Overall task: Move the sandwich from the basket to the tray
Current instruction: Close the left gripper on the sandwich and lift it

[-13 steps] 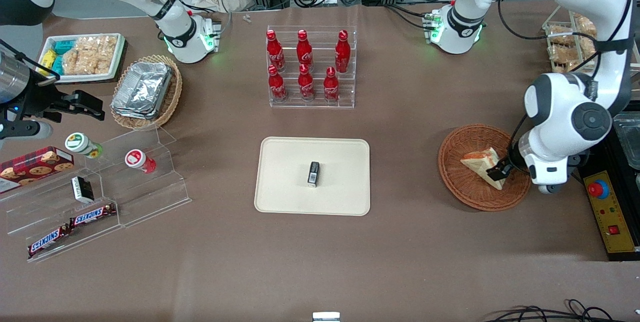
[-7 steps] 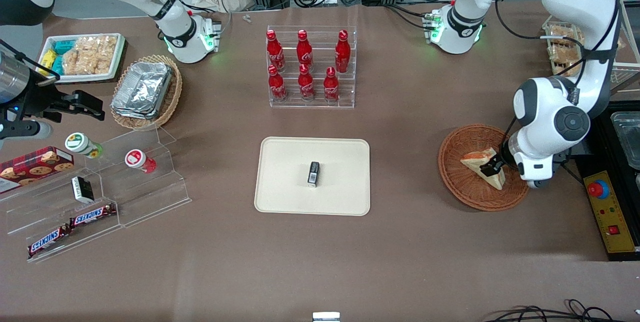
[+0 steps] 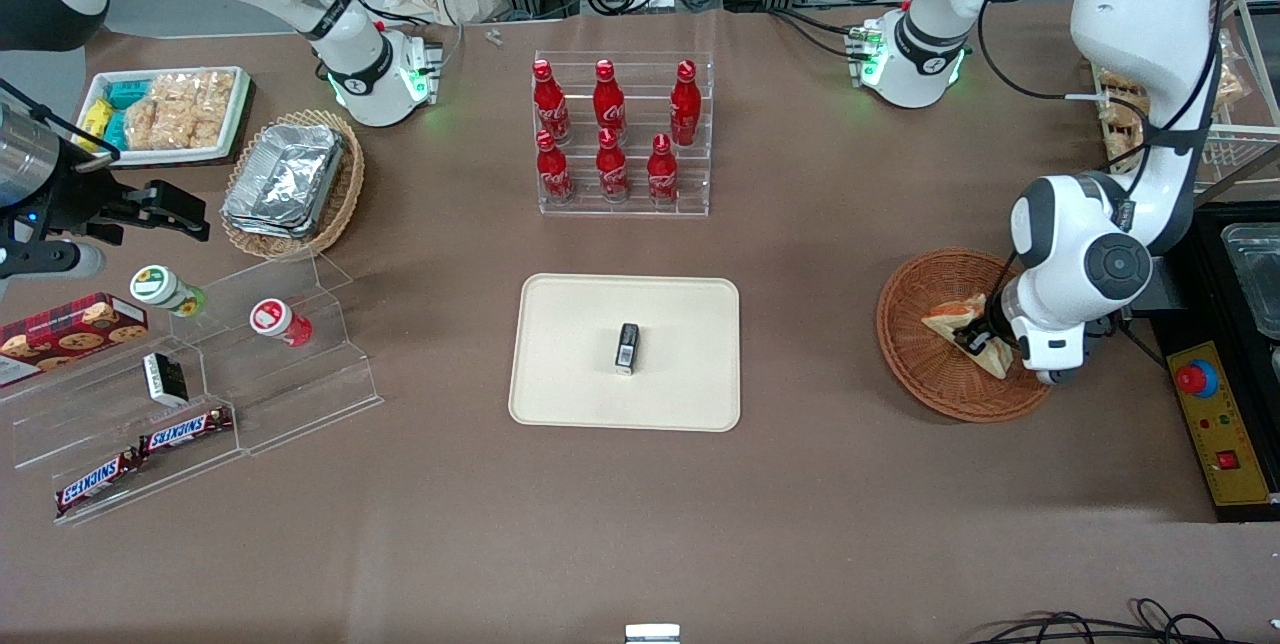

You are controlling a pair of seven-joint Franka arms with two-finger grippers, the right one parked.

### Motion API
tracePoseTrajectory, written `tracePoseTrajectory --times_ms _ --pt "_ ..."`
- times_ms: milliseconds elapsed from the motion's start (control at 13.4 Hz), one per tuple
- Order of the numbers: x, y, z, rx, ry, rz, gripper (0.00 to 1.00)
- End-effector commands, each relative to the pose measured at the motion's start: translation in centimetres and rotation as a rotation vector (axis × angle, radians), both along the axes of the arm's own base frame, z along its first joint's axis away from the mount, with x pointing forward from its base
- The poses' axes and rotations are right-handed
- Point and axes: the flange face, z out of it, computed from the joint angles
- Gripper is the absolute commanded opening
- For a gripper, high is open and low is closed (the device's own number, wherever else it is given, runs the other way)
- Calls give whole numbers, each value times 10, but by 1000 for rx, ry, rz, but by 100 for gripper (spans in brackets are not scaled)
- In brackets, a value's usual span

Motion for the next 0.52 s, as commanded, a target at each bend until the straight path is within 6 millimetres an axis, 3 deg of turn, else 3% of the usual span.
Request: tracePoseTrajectory --times_ms 0,149,447 --pt "10 -2 54 1 -56 2 0" --pt "23 -17 104 3 12 -40 0" --pt "44 -91 213 -50 81 -268 0"
